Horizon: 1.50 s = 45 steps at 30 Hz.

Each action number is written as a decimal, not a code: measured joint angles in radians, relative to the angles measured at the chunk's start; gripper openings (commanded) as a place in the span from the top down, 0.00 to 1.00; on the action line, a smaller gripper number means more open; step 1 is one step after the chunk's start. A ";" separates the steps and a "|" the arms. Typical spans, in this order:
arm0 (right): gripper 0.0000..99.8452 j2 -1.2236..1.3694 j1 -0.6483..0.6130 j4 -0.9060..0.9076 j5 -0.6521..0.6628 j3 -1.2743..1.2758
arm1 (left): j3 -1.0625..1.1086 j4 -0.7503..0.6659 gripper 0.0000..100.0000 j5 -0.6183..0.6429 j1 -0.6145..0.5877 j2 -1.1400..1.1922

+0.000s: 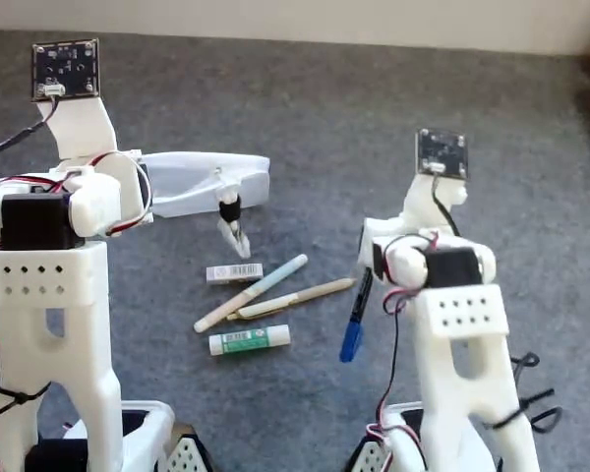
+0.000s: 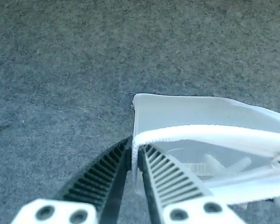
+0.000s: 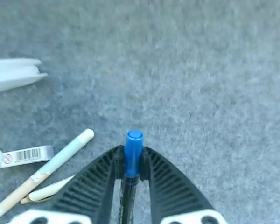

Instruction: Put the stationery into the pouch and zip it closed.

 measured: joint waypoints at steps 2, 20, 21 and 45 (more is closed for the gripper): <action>0.99 -0.041 0.000 -0.006 0.000 0.000 | 0.000 0.000 0.99 0.000 0.000 0.000; 0.99 -0.299 -0.296 -0.347 0.089 0.000 | 0.000 0.000 0.99 0.000 0.000 0.000; 0.99 -0.304 -0.305 -0.361 0.106 0.000 | 0.000 0.000 0.99 0.000 0.000 0.000; 0.99 -0.315 -0.445 -0.715 0.149 0.000 | 0.000 -0.003 0.99 0.000 0.000 0.000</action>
